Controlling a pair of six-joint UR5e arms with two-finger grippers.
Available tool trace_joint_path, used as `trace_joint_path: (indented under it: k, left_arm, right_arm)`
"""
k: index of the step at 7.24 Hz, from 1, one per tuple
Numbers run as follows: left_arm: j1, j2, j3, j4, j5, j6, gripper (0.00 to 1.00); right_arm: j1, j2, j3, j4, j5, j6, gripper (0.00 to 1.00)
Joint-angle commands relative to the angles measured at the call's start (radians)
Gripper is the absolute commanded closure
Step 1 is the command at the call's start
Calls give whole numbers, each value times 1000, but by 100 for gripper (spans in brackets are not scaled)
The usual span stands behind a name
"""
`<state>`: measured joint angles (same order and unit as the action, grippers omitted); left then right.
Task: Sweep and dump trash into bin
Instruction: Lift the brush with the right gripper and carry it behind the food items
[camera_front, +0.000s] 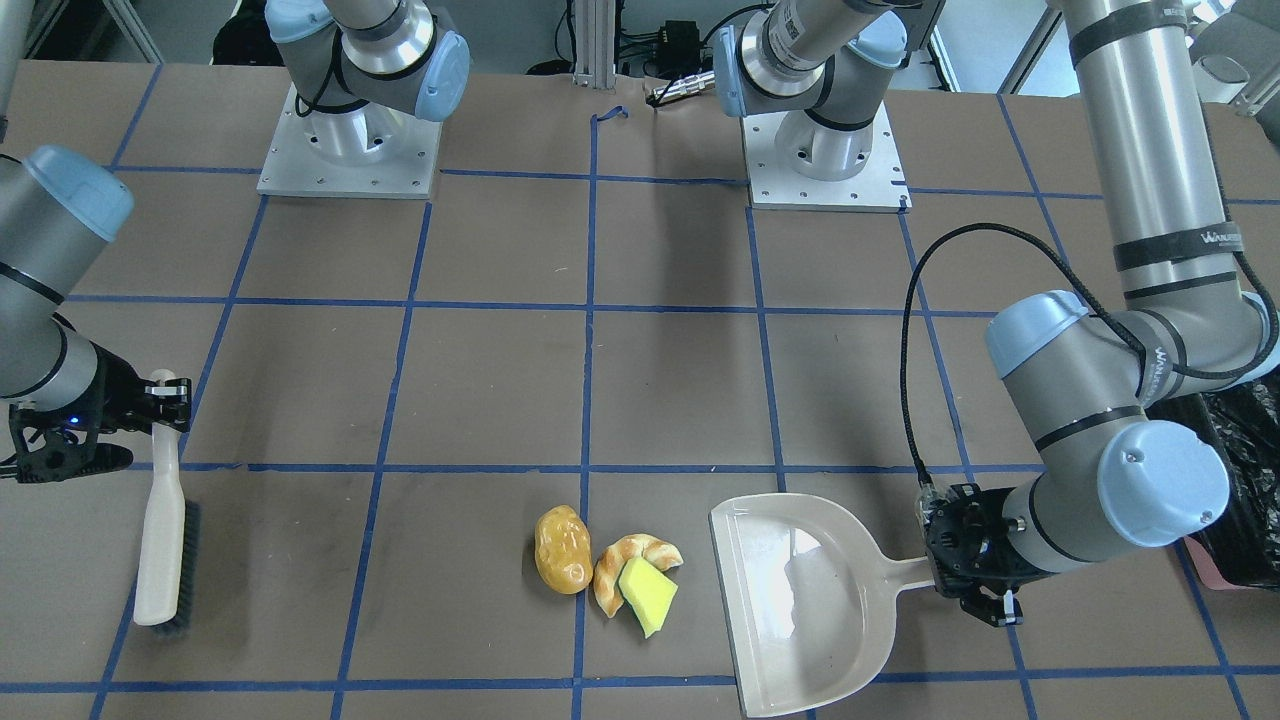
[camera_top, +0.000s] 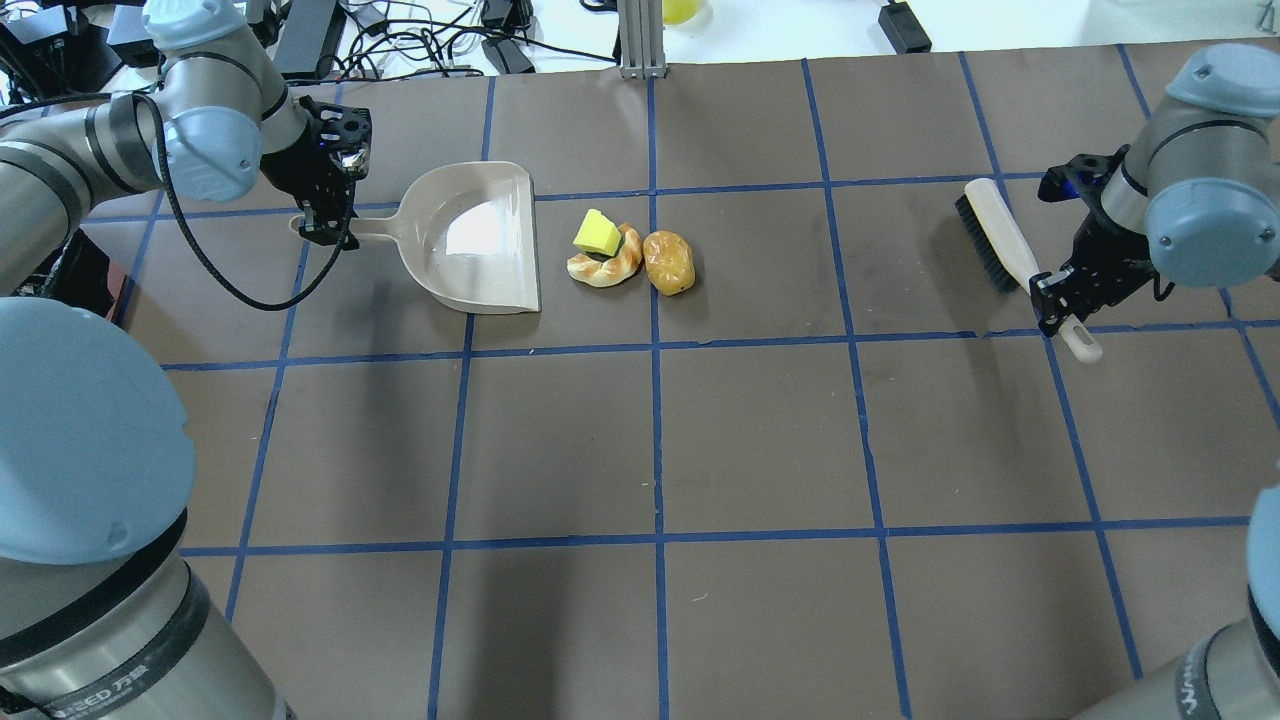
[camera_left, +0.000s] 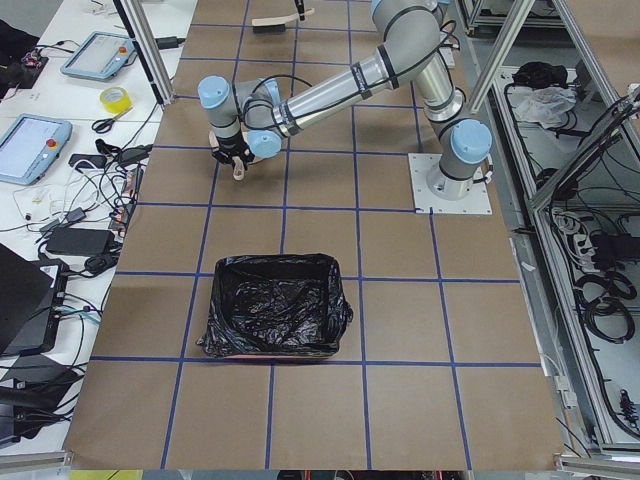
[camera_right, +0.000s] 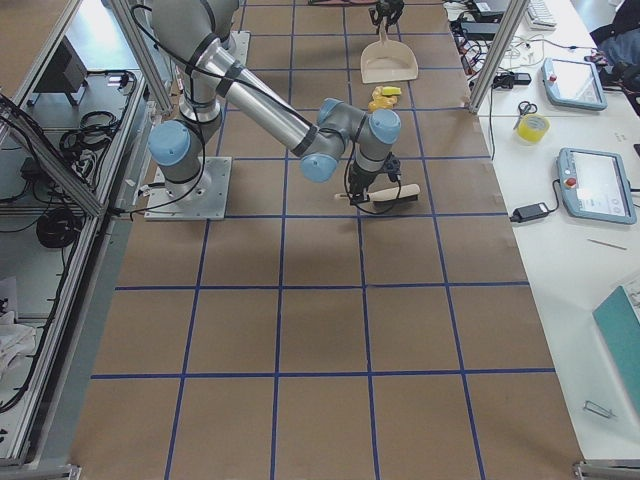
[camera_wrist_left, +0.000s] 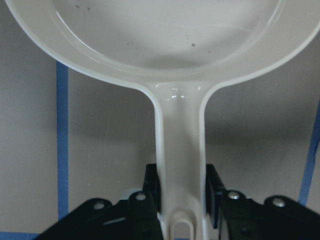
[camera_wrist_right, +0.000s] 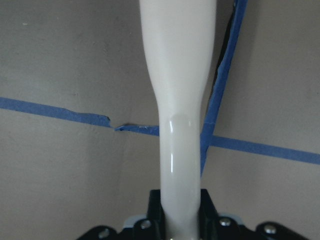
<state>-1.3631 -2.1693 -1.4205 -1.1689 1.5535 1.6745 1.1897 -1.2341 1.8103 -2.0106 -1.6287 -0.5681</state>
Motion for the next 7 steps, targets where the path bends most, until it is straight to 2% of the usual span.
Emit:
trace_joint_path:
  k: [1, 2, 3, 4, 6, 7]
  left_arm:
    - [-22, -3, 2, 0, 29, -13, 99]
    - [-42, -4, 6, 6, 61, -24, 99]
    - [-42, -6, 6, 11, 68, -24, 99]
    - [-44, -6, 6, 9, 68, -25, 99]
    - [-45, -6, 6, 11, 66, -29, 99]
    - [-45, -7, 6, 11, 66, -29, 99]
  right_arm:
    - [69, -5, -57, 73, 12, 80, 100]
    - [123, -7, -71, 98, 19, 193, 100]
    - [189, -8, -71, 125, 79, 303, 100]
    - [255, -10, -71, 148, 96, 426, 100]
    - [370, -15, -71, 153, 159, 651, 100]
    - [431, -13, -71, 151, 162, 733, 100]
